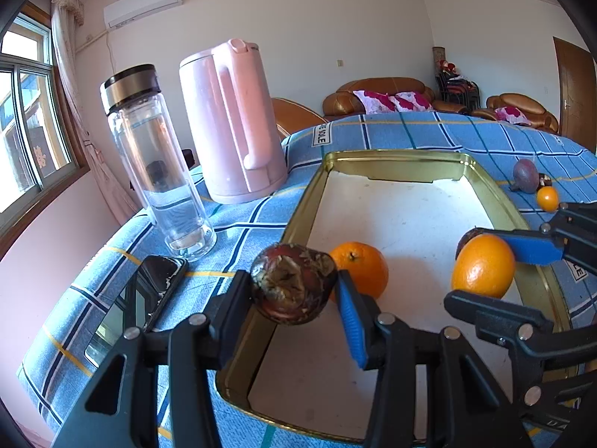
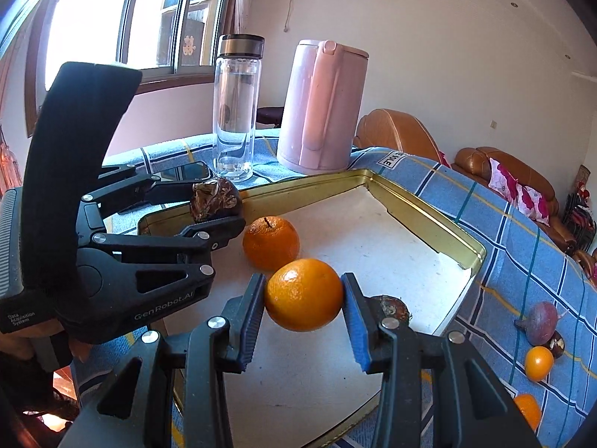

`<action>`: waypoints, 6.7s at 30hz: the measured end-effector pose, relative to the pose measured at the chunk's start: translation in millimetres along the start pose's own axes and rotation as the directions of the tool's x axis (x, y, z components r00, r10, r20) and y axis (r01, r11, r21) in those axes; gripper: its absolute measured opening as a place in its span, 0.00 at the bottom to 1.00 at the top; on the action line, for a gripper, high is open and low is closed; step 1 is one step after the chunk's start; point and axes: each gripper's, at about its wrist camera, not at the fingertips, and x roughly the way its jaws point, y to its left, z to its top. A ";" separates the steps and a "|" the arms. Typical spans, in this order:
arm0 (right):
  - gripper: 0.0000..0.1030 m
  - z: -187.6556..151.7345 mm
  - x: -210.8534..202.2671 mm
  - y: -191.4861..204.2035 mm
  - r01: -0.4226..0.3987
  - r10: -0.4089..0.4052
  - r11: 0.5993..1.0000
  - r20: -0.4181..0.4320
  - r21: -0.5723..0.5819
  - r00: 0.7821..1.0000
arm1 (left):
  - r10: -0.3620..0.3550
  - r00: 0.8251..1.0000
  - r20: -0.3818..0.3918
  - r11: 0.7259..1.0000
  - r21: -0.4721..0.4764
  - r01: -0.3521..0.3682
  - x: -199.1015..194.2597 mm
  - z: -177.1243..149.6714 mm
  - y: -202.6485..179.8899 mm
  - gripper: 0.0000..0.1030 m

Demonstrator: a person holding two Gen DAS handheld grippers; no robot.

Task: Organize fruits
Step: 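Lower both fruits into the tray and open both grippers, then grasp a mandarin with the left gripper while the right gripper grasps a yellow-brown round fruit, then carry the mandarin and yellow-brown fruit with both grippers over the tray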

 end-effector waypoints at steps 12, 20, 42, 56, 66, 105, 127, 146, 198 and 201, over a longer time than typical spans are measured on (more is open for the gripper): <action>0.42 -0.7 9.8 -3.4 -0.008 0.009 1.000 -0.058 0.020 0.998 | 0.035 0.999 -0.019 0.997 0.071 -0.034 4.5 0.6 -6.6 0.47; 0.42 0.0 11.5 -5.4 -0.007 0.009 0.999 -0.063 0.032 0.998 | 0.046 0.999 -0.019 0.995 0.084 -0.045 5.2 0.0 -8.2 0.48; 0.57 -3.6 -7.5 -14.2 0.036 -0.037 0.996 0.008 0.076 0.999 | 0.052 0.998 0.021 0.995 0.081 -0.053 -10.3 0.9 -11.5 0.76; 0.57 -39.4 -72.4 -47.9 0.158 -0.168 0.973 0.043 0.168 0.985 | -0.068 0.992 0.108 0.995 0.082 0.060 -45.7 6.6 -40.2 0.89; 0.54 -106.6 -122.7 -118.1 0.316 -0.294 0.903 -0.117 0.291 0.949 | -0.250 0.962 0.111 0.960 0.155 0.232 -69.3 11.5 -105.0 0.92; 0.29 -118.7 -126.8 -196.7 0.419 -0.392 0.792 -0.157 0.444 0.907 | -0.455 0.877 -0.156 0.867 0.147 0.476 -8.4 45.5 -244.6 0.79; 0.29 -120.0 -129.7 -198.3 0.387 -0.367 0.809 -0.134 0.443 0.921 | -0.511 0.837 -0.197 0.831 0.137 0.539 -1.4 47.1 -255.6 0.47; 0.29 -115.2 -139.0 -186.8 0.350 -0.362 0.843 -0.051 0.408 0.931 | -0.531 0.846 -0.051 0.840 0.100 0.534 -20.5 51.7 -234.1 0.47; 0.29 -116.4 -161.3 -170.6 0.326 -0.388 0.872 0.111 0.364 0.915 | -0.478 0.851 0.218 0.878 0.115 0.464 -66.4 45.2 -210.4 0.47; 0.29 -116.5 -163.4 -169.3 0.324 -0.389 0.874 0.121 0.362 0.913 | -0.475 0.850 0.229 0.880 0.113 0.461 -67.9 44.8 -208.9 0.47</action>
